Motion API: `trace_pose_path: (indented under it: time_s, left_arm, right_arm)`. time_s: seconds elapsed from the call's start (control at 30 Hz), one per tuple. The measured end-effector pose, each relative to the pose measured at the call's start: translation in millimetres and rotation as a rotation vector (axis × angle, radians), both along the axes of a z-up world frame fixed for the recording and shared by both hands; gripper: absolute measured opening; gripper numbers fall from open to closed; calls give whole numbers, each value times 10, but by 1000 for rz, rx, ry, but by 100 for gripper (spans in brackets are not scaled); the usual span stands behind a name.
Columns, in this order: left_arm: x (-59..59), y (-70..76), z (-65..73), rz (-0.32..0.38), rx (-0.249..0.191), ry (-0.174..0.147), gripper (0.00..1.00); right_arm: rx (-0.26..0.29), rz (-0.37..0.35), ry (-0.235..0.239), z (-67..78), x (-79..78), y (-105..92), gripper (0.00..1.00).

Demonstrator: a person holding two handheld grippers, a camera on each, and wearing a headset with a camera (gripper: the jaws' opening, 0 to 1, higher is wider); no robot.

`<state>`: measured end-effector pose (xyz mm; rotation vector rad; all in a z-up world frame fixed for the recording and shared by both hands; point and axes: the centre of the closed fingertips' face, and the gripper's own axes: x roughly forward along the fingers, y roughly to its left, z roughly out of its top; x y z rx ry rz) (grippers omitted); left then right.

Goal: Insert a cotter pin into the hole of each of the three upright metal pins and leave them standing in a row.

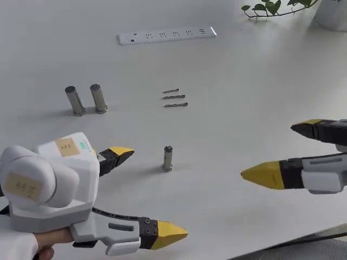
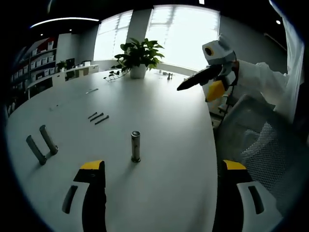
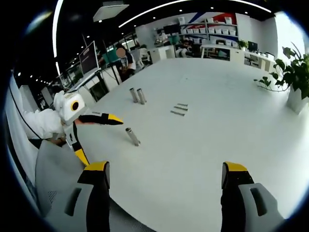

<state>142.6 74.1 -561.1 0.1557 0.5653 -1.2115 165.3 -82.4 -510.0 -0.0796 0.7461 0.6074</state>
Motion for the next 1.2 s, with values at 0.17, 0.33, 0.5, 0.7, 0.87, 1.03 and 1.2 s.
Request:
trace_pose_path:
  time_s: [0.17,0.33,0.5,0.7,0.87,1.03,1.2]
  left_arm:
    - [30,74,10,28,-12,6,99]
    - [28,130,35,37,-23,8,99]
    - [38,213,6,54,-12,14,99]
    - [21,273,3,74,-17,25,99]
    - [6,293,34,85,-29,30,99]
    - [1,341,61,107,-37,35,99]
    - [7,366,89,134,-49,38,97]
  right_arm:
    - [13,43,-35,149,283,46,91]
    - [12,69,-62,234,562,56,89]
    - [14,177,-94,253,867,183,85]
    - [-28,244,-90,220,1207,252,81]
    - [114,271,-127,316,1468,466,64]
    - [103,285,-128,233,1816,526,63]
    - [118,303,-122,210,2042,641,59]
